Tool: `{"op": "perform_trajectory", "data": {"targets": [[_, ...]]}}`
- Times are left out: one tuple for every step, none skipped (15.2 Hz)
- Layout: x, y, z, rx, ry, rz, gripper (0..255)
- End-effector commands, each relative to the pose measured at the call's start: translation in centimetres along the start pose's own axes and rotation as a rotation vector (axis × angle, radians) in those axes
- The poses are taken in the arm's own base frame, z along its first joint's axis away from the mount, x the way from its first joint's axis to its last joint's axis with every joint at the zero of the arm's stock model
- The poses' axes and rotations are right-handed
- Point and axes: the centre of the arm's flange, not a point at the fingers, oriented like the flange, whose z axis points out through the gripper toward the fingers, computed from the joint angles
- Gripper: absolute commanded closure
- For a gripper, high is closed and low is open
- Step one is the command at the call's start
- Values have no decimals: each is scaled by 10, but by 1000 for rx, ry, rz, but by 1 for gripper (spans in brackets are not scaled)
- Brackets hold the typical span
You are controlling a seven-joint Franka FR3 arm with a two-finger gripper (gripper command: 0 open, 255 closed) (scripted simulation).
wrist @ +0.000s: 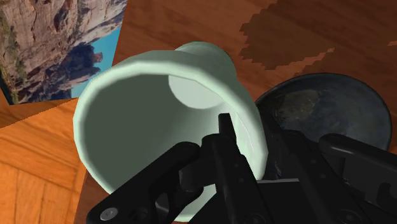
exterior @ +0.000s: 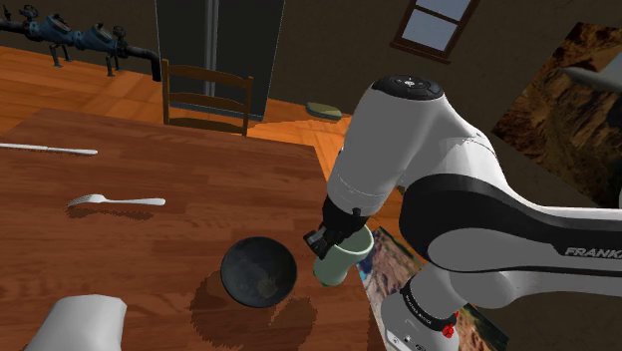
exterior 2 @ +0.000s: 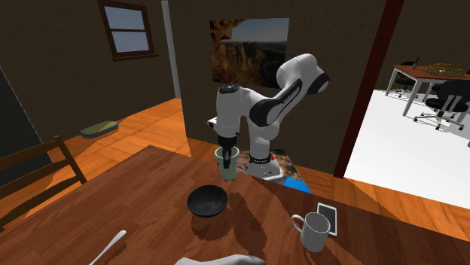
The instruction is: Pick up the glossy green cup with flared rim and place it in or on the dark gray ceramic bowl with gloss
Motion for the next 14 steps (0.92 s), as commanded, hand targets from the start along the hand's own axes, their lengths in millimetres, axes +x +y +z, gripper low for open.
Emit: {"op": "perform_trajectory", "data": {"targets": [[1,1,-10,0,0,0,255],[1,2,-16,0,0,0,255],[1,2,-21,0,0,0,255],[1,3,-26,0,0,0,255],[2,3,-31,0,0,0,255],[2,4,-37,0,0,0,255],[2,5,-42,0,0,0,255],[3,5,-47,0,0,0,255],[3,6,-52,0,0,0,255],[3,7,-57,0,0,0,255],[3,7,-63,0,0,0,255],[11,-3,-67,0,0,0,255],[18,-13,-71,0,0,0,255],[25,-23,-76,0,0,0,255]]}}
